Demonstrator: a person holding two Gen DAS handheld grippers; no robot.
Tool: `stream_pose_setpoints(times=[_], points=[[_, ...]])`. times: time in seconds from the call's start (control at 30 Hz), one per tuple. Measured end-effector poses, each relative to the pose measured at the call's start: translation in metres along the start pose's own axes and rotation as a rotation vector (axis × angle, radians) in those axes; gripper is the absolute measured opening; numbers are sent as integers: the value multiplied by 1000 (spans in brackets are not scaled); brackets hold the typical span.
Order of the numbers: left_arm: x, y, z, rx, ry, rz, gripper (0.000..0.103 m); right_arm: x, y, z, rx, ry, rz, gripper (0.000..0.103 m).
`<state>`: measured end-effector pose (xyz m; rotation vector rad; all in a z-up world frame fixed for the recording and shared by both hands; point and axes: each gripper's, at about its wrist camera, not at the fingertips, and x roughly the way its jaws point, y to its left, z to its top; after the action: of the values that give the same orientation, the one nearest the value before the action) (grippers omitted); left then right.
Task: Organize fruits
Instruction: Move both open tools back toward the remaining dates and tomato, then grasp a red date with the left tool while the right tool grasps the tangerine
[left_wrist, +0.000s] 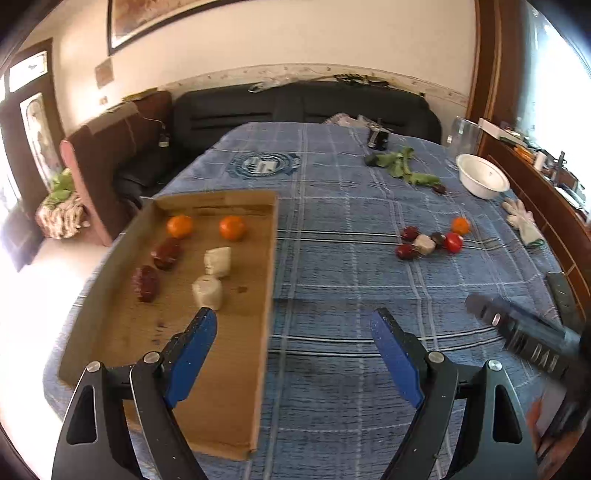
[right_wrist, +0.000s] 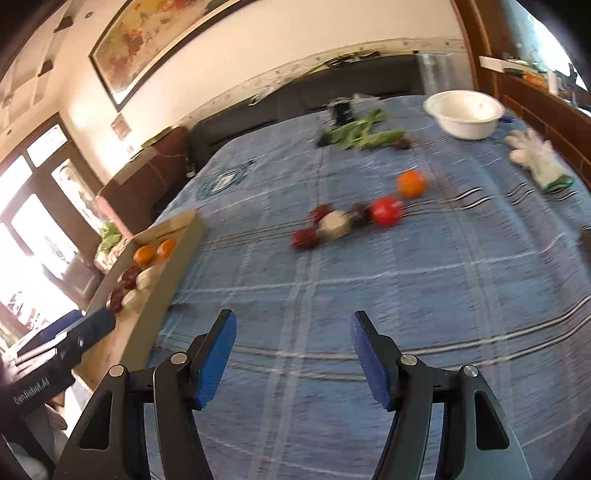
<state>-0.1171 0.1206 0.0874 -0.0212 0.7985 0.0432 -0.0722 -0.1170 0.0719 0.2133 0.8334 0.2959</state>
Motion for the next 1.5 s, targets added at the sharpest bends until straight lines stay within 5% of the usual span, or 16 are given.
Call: stream_pose_setpoints(times=[0.37, 0.43, 0.57, 0.97, 1.3, 1.4, 1.5], points=[[34, -37, 0, 60, 92, -144, 84, 30, -70, 62, 68, 7, -159, 71], [40, -47, 5, 77, 86, -175, 78, 44, -75, 72, 84, 16, -150, 70], [65, -63, 21, 93, 114, -215, 45, 70, -75, 85, 73, 36, -136, 53], [148, -103, 57, 127, 156, -240, 44, 97, -86, 106, 75, 11, -165, 51], [163, -113, 54, 170, 116, -248, 26, 114, -88, 110, 47, 2, -168, 51], [159, -109, 53, 150, 104, -271, 26, 115, -87, 108, 34, 8, -166, 35], [156, -101, 53, 115, 86, -280, 26, 113, -89, 108, 38, 8, -152, 32]])
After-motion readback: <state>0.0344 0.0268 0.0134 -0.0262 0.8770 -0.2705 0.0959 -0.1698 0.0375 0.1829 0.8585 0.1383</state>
